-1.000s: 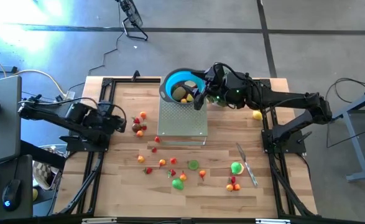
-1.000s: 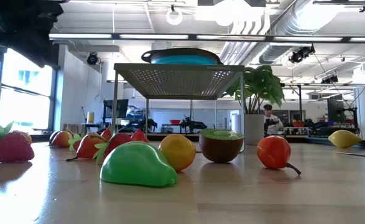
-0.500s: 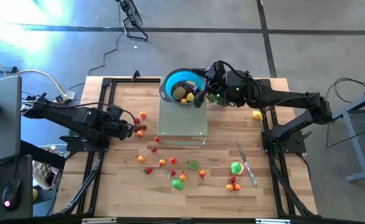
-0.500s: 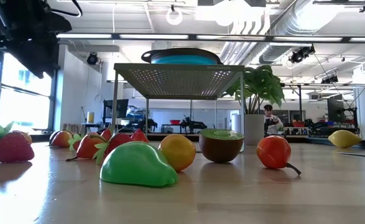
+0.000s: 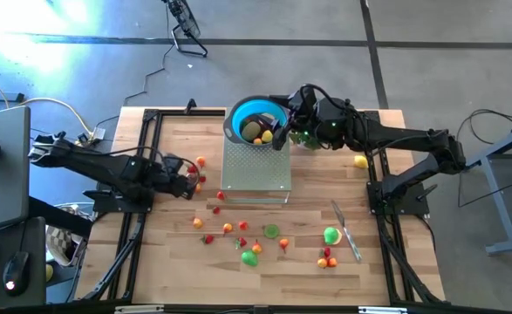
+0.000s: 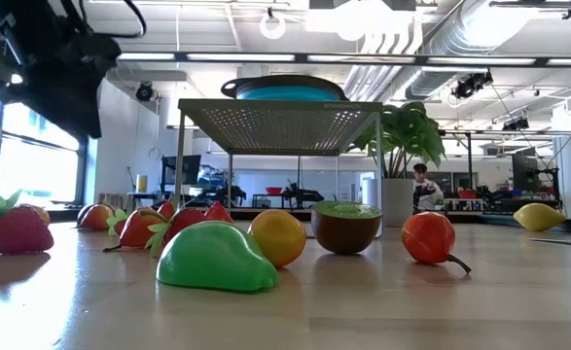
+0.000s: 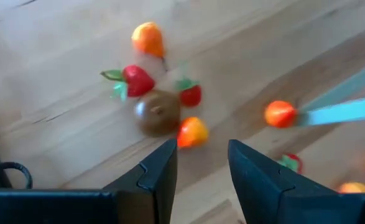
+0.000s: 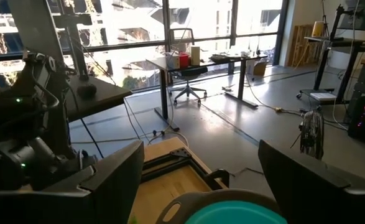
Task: Pick & Place Fruit
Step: Put the brown kiwi in the blue bowl on the shelf
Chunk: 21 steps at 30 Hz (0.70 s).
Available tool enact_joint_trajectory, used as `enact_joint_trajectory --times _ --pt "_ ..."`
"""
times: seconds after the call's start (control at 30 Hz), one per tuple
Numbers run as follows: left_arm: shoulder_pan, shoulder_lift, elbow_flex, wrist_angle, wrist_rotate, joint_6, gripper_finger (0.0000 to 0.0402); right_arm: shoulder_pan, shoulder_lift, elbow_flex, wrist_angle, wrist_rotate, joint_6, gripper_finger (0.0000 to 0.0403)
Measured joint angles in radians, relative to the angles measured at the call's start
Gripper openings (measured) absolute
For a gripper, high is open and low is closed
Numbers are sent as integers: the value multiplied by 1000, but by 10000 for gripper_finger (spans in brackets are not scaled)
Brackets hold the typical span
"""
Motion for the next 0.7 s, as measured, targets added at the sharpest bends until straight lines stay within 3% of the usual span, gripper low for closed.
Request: enact_joint_trajectory --times 0.5,0.7 --pt "401 -6 -57 148 256 458 138 0 0 0 32 0 0 309" --pt "501 3 -57 148 300 538 138 0 0 0 28 0 0 309"
